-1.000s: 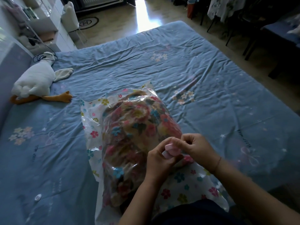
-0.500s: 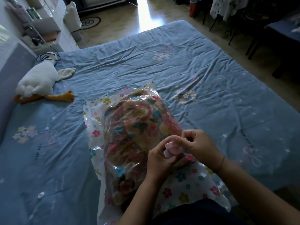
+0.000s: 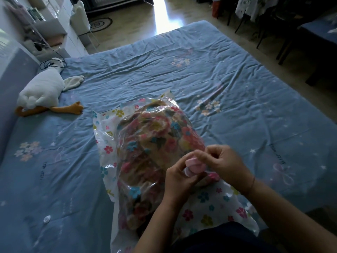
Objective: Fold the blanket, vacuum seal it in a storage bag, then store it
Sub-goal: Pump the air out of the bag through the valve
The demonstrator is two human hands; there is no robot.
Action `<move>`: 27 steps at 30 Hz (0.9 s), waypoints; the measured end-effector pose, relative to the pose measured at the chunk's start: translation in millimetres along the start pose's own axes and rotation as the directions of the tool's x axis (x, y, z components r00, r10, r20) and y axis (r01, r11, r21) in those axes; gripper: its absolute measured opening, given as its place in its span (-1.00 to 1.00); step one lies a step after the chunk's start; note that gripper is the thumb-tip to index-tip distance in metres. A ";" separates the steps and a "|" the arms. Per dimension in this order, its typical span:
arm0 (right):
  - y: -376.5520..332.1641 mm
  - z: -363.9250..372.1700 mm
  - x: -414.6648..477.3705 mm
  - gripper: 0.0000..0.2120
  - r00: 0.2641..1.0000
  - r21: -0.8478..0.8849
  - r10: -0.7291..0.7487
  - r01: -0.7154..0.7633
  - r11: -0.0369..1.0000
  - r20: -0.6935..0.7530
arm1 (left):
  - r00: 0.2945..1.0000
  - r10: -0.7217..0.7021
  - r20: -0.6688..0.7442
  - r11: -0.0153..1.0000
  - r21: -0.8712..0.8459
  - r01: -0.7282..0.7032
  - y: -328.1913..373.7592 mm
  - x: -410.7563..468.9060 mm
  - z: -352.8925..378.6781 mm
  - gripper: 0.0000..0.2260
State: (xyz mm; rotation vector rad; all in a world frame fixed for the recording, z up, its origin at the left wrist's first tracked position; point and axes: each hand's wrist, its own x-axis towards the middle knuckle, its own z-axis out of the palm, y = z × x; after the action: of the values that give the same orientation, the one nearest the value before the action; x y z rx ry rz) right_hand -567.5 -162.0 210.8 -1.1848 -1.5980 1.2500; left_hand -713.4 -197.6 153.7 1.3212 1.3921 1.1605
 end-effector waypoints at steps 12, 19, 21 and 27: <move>15.8 0.6 7.1 -0.48 0.996 -0.046 0.079 -0.078 0.996 0.027 | 1.000 -0.008 0.000 1.000 0.018 0.008 -2.6 4.7 1.7 -0.57; -71.5 -22.3 6.1 -0.57 0.979 0.298 -0.205 0.193 0.935 0.010 | 1.000 -0.019 -0.006 1.000 0.007 0.019 -0.1 7.3 -2.0 -0.57; -67.2 -22.2 7.1 -0.60 0.973 0.307 -0.230 0.221 0.926 -0.007 | 1.000 -0.023 -0.008 1.000 -0.011 0.023 -1.0 6.1 -1.1 -0.55; 18.4 3.0 9.0 -0.52 0.995 -0.138 0.095 -0.089 0.986 0.038 | 1.000 0.004 -0.015 1.000 -0.011 -0.004 -4.8 3.5 -0.6 -0.59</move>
State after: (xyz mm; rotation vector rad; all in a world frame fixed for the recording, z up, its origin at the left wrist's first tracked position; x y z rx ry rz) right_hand -568.9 -152.5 192.4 -1.3373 -1.7015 1.2492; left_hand -715.1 -194.2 149.1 1.3110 1.3924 1.1813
